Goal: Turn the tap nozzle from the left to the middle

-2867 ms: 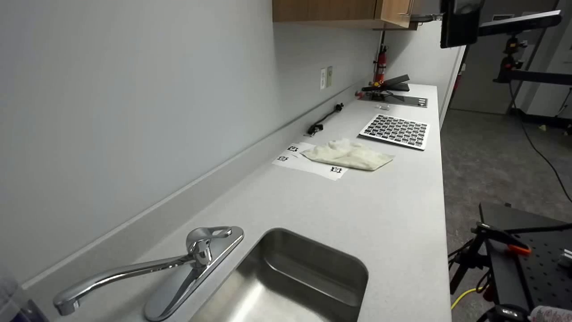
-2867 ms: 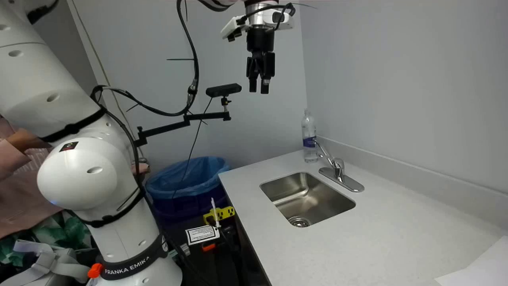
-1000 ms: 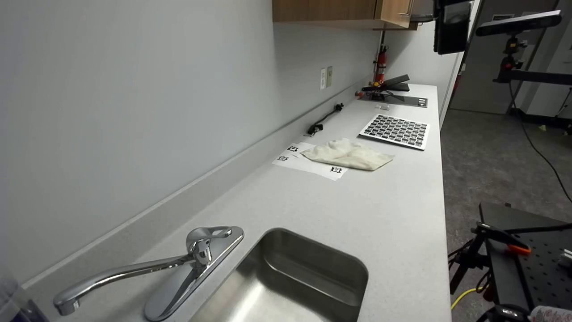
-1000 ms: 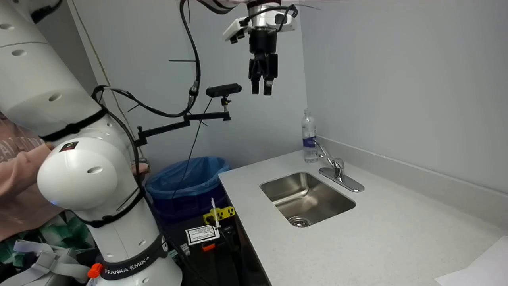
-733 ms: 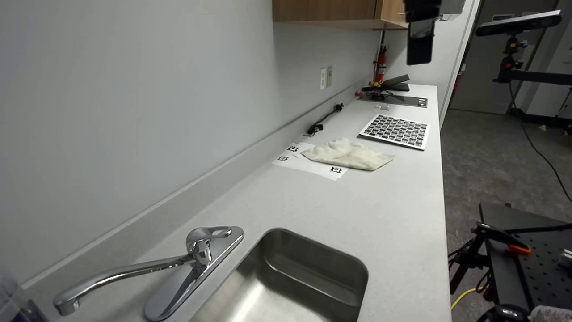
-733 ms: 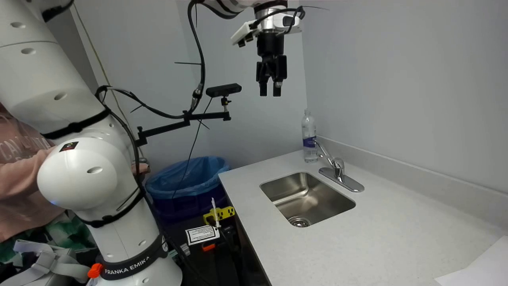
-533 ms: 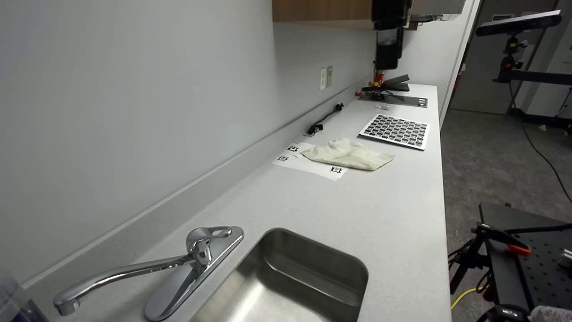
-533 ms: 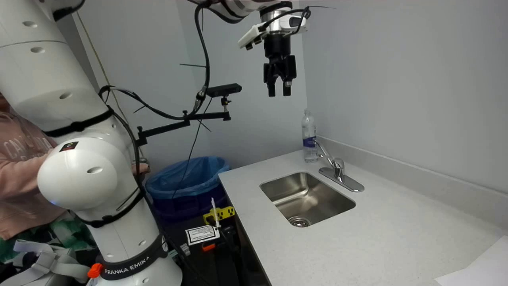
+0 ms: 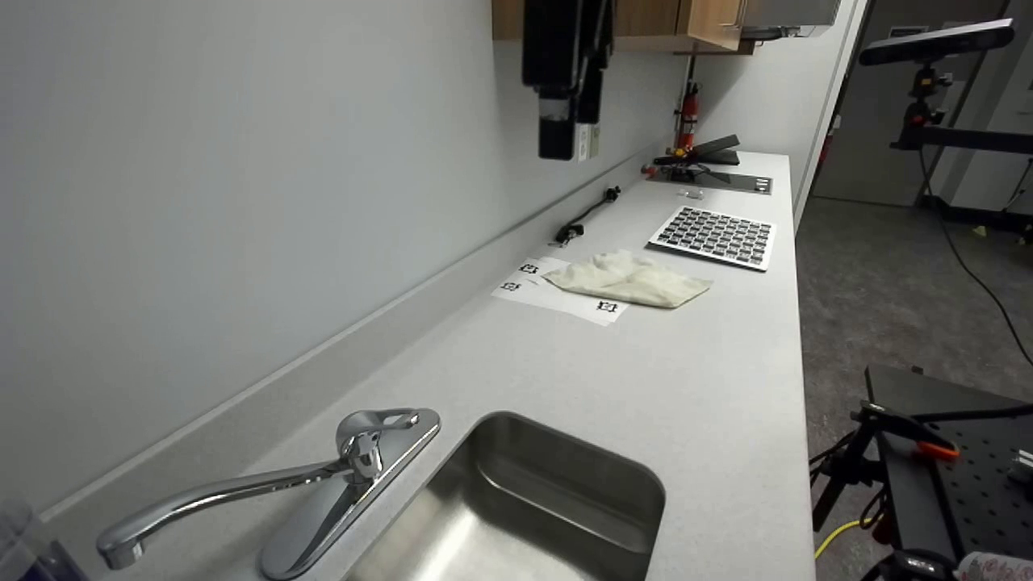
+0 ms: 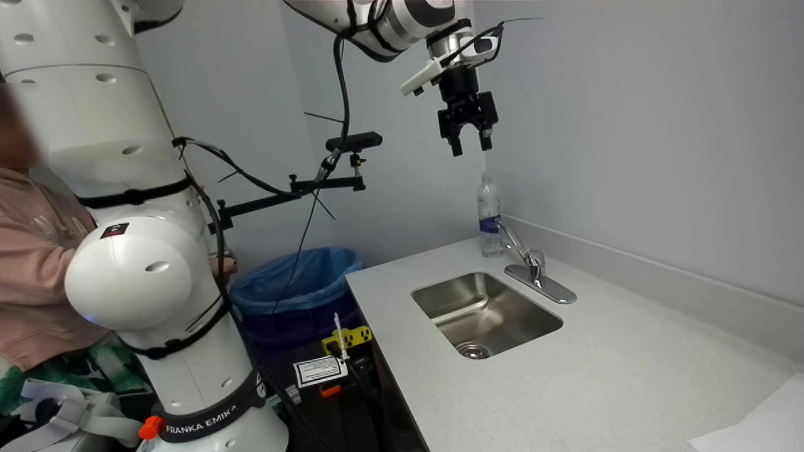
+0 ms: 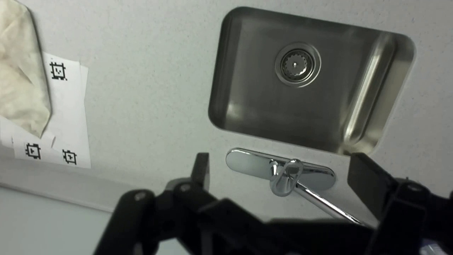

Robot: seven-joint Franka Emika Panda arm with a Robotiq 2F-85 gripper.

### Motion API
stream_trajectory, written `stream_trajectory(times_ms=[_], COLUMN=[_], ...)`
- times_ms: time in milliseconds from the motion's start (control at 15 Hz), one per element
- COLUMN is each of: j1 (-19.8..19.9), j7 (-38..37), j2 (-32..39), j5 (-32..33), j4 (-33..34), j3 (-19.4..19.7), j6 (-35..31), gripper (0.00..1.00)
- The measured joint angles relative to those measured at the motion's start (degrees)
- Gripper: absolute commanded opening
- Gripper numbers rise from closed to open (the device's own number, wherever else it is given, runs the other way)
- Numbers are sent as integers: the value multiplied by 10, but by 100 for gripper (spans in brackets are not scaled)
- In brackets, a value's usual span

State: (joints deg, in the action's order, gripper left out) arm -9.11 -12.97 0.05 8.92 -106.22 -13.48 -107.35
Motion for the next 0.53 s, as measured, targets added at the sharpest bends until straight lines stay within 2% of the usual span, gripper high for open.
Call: stream_trajectory(times_ms=[533], j1=[-41], j7=[-17], j2=[84], j5=[24], j4=[55], j3=[-1], j6=[-128], gripper=[100])
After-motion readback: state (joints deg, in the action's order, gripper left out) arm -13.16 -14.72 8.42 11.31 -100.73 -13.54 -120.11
